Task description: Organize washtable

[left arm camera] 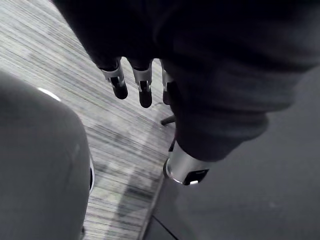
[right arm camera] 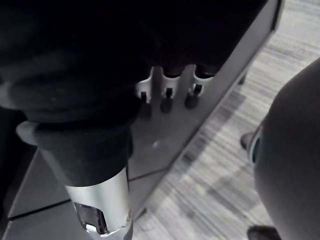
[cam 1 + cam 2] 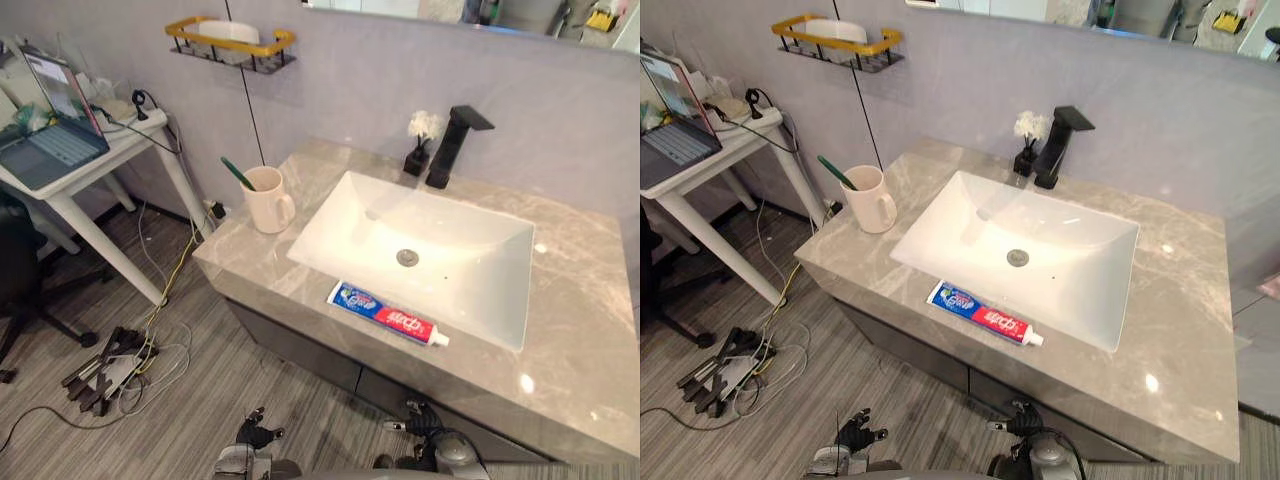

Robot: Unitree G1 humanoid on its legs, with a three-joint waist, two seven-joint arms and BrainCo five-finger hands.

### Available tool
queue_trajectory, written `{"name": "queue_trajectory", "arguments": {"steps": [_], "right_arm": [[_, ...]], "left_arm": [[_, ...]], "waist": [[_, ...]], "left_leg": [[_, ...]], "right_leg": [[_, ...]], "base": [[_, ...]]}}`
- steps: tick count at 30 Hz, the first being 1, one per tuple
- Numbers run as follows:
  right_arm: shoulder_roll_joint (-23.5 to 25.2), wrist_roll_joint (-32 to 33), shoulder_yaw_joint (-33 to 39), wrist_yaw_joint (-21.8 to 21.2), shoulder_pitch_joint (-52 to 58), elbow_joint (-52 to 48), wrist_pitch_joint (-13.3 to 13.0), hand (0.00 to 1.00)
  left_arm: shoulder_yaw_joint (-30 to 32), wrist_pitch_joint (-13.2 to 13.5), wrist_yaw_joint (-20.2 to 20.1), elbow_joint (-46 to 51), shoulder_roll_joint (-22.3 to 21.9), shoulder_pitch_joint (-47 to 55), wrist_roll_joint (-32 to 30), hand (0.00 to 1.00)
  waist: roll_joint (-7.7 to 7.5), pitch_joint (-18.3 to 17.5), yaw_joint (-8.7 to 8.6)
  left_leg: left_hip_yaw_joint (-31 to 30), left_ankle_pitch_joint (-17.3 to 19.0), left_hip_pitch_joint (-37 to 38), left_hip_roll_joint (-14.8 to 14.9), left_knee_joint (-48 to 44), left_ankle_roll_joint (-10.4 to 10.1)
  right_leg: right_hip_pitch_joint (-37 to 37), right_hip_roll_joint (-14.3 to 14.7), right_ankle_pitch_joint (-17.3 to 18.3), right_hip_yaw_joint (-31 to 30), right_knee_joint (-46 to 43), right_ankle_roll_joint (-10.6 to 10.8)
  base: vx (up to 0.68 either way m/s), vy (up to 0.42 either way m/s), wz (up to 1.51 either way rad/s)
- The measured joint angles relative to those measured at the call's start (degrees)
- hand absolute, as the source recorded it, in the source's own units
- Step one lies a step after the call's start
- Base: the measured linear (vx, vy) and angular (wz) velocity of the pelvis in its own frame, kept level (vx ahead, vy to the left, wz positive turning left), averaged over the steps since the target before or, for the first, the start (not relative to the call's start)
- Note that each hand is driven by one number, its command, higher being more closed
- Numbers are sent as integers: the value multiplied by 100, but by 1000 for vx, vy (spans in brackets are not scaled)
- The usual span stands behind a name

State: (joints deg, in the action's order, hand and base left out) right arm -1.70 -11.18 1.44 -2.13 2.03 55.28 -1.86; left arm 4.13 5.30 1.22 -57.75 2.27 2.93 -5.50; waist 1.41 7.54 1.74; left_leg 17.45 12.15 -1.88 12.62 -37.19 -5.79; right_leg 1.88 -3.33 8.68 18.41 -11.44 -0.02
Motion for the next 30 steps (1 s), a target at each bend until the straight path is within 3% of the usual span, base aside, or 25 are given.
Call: {"name": "queue_trajectory", "arguments": {"steps": [1,3,5,7,8,10,15,22,30], "right_arm": [[-9,-16,-32,-51,11,2,35,0],[1,-13,-16,-53,-30,9,82,0],[40,46,136,-12,-32,11,84,0],[38,167,326,133,-28,14,50,0],[-34,168,339,238,-35,119,5,0],[-15,163,373,293,11,153,-21,0],[33,224,706,368,155,207,-20,0],[13,340,1158,460,123,418,85,0],[20,513,1336,461,162,473,57,0]], "left_arm": [[-1,11,2,53,-15,18,-13,0],[11,16,-1,46,4,14,-1,0],[15,24,21,45,6,19,36,0],[7,34,32,36,-24,58,45,0],[0,39,55,16,-74,54,83,0],[-15,46,83,-36,25,55,73,0],[-14,32,136,-139,74,77,51,0],[115,26,140,-246,-25,95,82,0],[329,21,138,-333,-63,107,92,0]], "waist": [[-25,39,80],[-13,46,62],[-34,56,61],[68,37,58],[127,47,61],[-76,-21,-44],[-196,-103,-88],[-62,-186,-83],[-122,-205,-82]], "left_leg": [[-47,-11,-257,192,-599,-82],[-214,223,-369,215,-534,3],[-551,319,-367,115,196,60],[-1519,229,-227,-154,1684,-55],[-1466,-59,-58,-270,1926,-161],[-1283,-162,141,-540,2201,1],[-1060,-203,438,-950,2543,151],[-940,-204,885,-845,2831,152],[-915,-210,1201,-799,3029,144]], "right_leg": [[40,79,38,-211,9,-69],[54,94,33,-472,52,-77],[65,20,8,-731,71,-8],[-26,-32,-6,-1095,38,239],[0,-82,-68,-1314,105,415],[160,-329,-209,-1406,361,566],[315,-659,-287,-1561,694,682],[613,-533,-306,-1616,904,697],[769,-469,-346,-1713,960,657]], "base": [[107,18,-80],[118,63,-78],[103,164,-67],[99,330,-86],[90,286,-76],[159,229,-29],[145,178,-17],[71,-22,-13],[-45,-20,-9]]}}
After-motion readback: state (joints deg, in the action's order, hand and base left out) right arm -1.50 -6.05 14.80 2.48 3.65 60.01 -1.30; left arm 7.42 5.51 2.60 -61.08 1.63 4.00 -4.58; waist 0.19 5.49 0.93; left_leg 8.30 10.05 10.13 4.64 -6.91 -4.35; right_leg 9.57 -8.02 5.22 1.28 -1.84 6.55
